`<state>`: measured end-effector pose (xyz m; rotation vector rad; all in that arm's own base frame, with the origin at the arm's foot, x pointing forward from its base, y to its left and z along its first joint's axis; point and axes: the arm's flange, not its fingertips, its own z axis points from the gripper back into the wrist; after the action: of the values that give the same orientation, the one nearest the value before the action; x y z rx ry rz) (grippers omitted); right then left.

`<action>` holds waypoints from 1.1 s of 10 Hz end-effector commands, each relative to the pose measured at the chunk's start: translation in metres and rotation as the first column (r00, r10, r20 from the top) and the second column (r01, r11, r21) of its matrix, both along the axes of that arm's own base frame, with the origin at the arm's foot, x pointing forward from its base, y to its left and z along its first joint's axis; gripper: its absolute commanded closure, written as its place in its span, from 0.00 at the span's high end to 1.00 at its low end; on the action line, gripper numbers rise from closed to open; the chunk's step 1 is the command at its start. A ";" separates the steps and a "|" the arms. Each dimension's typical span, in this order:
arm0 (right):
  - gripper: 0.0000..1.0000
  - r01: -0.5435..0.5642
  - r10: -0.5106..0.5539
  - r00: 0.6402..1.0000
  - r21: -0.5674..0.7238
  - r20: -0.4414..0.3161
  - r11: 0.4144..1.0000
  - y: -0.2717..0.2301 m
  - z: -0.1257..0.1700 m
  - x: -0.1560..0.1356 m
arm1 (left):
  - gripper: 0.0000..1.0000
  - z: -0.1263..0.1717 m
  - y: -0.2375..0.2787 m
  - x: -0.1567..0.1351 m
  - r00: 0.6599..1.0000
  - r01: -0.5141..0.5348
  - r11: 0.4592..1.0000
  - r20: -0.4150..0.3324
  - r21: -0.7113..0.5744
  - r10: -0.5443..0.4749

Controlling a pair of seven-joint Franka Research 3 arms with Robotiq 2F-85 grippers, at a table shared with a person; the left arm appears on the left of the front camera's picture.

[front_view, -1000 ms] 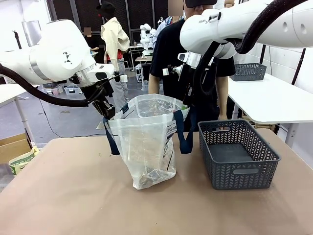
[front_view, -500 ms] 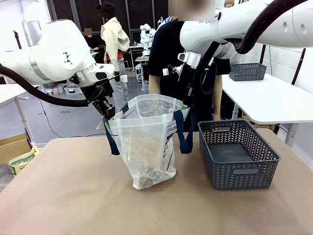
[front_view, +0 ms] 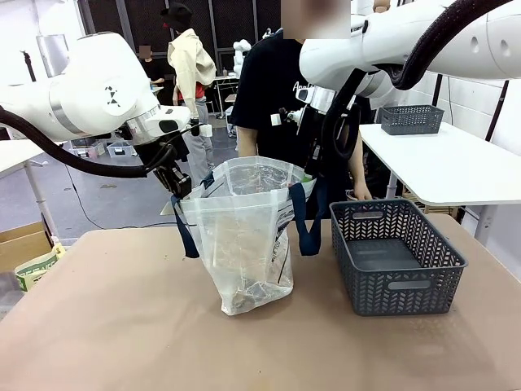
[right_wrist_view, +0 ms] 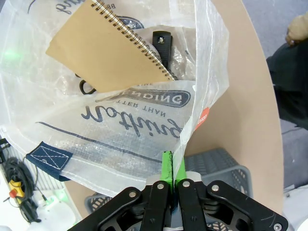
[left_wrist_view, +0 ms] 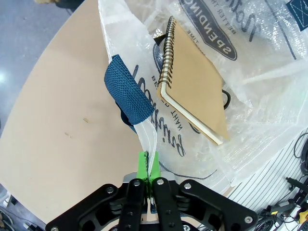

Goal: Transfer purchased items from the store into the shopping bag.
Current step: Move the Reusable shopping bag to the right side of the table.

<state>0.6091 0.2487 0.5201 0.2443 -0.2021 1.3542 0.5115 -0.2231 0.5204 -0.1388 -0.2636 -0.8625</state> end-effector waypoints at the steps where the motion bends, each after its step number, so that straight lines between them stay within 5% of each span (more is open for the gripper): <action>1: 0.00 -0.002 0.002 1.000 -0.002 -0.006 1.000 -0.001 0.002 0.000 | 0.00 0.001 0.001 0.000 1.000 -0.014 1.000 0.003 0.002 0.014; 11: 0.00 -0.002 0.002 1.000 -0.002 -0.006 1.000 -0.001 0.002 0.000 | 0.00 0.001 0.001 0.000 1.000 -0.014 1.000 0.003 0.002 0.014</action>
<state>0.6091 0.2487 0.5201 0.2443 -0.2021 1.3542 0.5115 -0.2231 0.5204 -0.1388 -0.2636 -0.8625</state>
